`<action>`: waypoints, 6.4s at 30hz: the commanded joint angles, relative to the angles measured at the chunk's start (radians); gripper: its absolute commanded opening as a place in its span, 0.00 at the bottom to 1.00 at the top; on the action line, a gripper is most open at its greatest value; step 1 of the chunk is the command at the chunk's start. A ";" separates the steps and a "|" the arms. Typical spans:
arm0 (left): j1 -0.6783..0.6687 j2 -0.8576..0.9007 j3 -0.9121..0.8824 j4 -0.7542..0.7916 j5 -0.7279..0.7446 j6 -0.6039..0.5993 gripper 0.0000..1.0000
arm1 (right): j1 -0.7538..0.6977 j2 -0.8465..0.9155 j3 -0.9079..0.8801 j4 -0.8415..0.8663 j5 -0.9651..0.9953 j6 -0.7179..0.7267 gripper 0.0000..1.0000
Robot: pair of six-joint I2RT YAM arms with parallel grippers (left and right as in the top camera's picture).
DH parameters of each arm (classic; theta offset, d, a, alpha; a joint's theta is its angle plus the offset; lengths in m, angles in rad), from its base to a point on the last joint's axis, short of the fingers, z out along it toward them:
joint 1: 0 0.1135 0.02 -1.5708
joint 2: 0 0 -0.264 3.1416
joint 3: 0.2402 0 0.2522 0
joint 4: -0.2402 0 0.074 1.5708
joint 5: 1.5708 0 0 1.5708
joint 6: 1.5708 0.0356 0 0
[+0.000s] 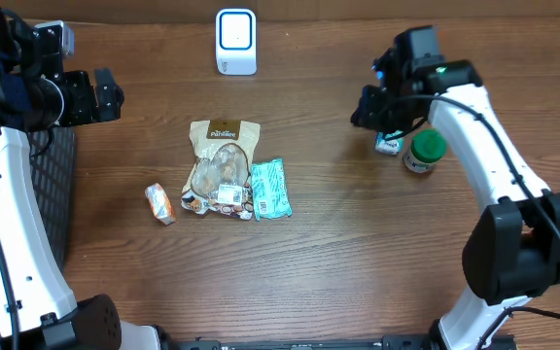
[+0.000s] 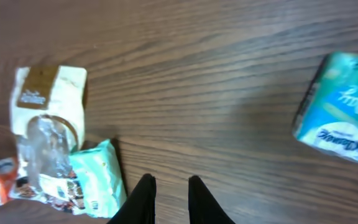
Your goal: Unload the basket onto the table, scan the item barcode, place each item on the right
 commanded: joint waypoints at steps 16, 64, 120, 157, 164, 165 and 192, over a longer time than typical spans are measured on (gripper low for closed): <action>-0.004 0.004 0.012 0.001 0.008 0.019 0.99 | 0.029 -0.005 -0.409 0.542 0.209 0.087 0.12; -0.004 0.004 0.012 0.001 0.008 0.019 0.99 | -0.053 -0.042 -0.208 0.281 0.198 0.047 0.04; -0.004 0.004 0.012 0.001 0.008 0.019 1.00 | 0.446 0.108 -0.286 0.409 0.322 0.454 0.04; -0.005 0.004 0.012 0.001 0.008 0.019 1.00 | 0.505 0.273 0.031 0.137 0.135 -0.027 0.06; -0.005 0.004 0.012 0.001 0.008 0.019 0.99 | 0.436 0.274 0.031 0.136 0.315 0.099 0.06; -0.005 0.004 0.012 0.001 0.008 0.019 1.00 | 0.422 0.274 0.031 0.136 0.315 0.111 0.05; -0.005 0.004 0.012 0.001 0.008 0.019 1.00 | 0.135 0.233 0.527 -0.483 0.037 -0.075 0.05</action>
